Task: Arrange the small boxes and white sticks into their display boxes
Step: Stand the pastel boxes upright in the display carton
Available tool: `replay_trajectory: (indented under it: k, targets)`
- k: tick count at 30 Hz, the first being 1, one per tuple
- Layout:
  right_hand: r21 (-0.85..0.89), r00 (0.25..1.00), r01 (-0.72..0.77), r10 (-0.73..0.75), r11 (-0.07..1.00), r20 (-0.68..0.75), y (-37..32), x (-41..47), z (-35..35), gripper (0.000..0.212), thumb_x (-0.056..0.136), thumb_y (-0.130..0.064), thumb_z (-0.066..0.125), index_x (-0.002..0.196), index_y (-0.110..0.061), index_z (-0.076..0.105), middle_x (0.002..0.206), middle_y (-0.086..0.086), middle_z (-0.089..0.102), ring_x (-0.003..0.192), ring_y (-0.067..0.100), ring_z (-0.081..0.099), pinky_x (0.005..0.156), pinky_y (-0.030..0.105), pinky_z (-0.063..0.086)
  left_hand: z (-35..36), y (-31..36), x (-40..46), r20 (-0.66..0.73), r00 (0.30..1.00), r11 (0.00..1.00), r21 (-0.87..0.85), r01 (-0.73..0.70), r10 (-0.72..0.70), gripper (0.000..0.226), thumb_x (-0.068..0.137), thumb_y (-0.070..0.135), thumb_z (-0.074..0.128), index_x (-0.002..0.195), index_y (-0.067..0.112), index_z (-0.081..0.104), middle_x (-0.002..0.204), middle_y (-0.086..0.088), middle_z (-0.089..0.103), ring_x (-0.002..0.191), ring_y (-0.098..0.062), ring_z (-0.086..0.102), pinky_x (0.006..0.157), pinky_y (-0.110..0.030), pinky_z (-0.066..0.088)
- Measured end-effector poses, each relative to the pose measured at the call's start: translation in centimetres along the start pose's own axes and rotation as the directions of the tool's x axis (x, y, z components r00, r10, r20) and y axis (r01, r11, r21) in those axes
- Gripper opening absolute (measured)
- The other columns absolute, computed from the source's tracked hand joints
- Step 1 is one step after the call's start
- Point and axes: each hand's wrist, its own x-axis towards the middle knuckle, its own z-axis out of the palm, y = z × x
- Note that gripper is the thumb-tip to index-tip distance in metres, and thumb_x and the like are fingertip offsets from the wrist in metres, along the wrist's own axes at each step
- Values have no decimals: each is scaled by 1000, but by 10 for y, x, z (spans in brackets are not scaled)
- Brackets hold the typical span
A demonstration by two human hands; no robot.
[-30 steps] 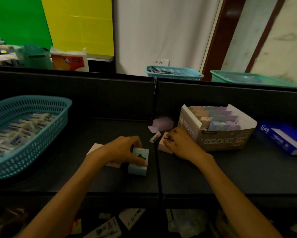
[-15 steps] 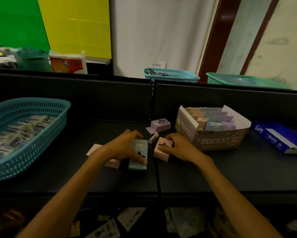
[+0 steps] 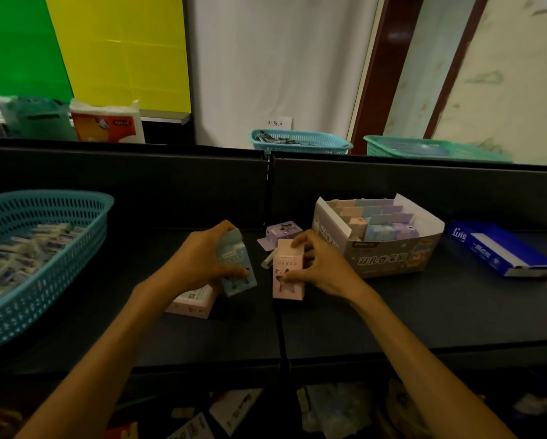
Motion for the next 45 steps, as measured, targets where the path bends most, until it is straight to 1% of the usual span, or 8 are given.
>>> replay_trajectory:
  k: [5,8,15,20,25,32,39,45]
  targets:
    - [60,995,95,-92,994,-43,-14,-11,-27,74,71,-16,80,131,-27,38,121,-8,54,105,6,59,85,28,56,-6,14,5,-92,986,990,1,-141,141,54,73,19,76,114,33,44,110,10,51,99,-9,55,60,-15,50]
    - [28,989,134,-132,991,-73,-24,-17,-57,61,71,-26,79,121,-29,44,113,-13,54,103,5,59,78,17,54,-5,26,13,-108,970,975,-15,-222,219,52,76,19,73,117,34,45,108,14,50,89,0,54,57,-7,47]
    - [84,953,181,-154,980,-262,-22,-26,-127,54,69,-37,73,116,-22,50,112,-8,63,102,4,63,79,18,54,8,61,38,-191,947,961,-48,-273,259,54,76,17,73,119,25,42,101,17,49,83,5,54,58,-6,48]
    - [52,938,179,-155,982,-311,1,-18,-168,46,75,-21,75,113,-18,50,103,-14,62,94,-2,63,72,11,51,23,92,61,-259,925,948,-82,-307,277,50,74,23,74,114,25,45,102,16,53,85,6,57,61,-9,50]
    - [42,929,139,-115,989,-353,37,-2,-204,51,72,-27,77,115,-19,49,114,0,63,102,13,64,82,29,57,35,123,82,-310,908,930,-145,-337,281,50,74,22,74,114,26,46,99,18,56,87,7,59,65,-7,50]
    - [-198,971,162,-192,967,-142,64,28,-210,47,77,-30,75,117,-26,50,113,-7,56,101,8,55,67,11,48,51,140,105,-308,911,930,-156,-333,274,55,75,23,73,123,20,46,113,7,60,97,-2,62,71,-14,54]
    - [-280,964,264,-260,923,52,74,59,-197,52,78,-33,75,124,-30,51,120,-3,59,104,10,57,78,17,49,62,150,115,-325,911,940,-138,-312,255,51,76,21,73,119,25,45,100,18,57,88,10,60,67,-9,51]
    - [-249,949,314,-291,916,124,72,71,-191,51,80,-31,74,124,-28,51,119,-3,58,103,9,55,75,17,49,64,149,117,-330,915,949,-130,-288,232,53,75,22,73,121,24,45,107,12,60,93,3,62,70,-12,53]
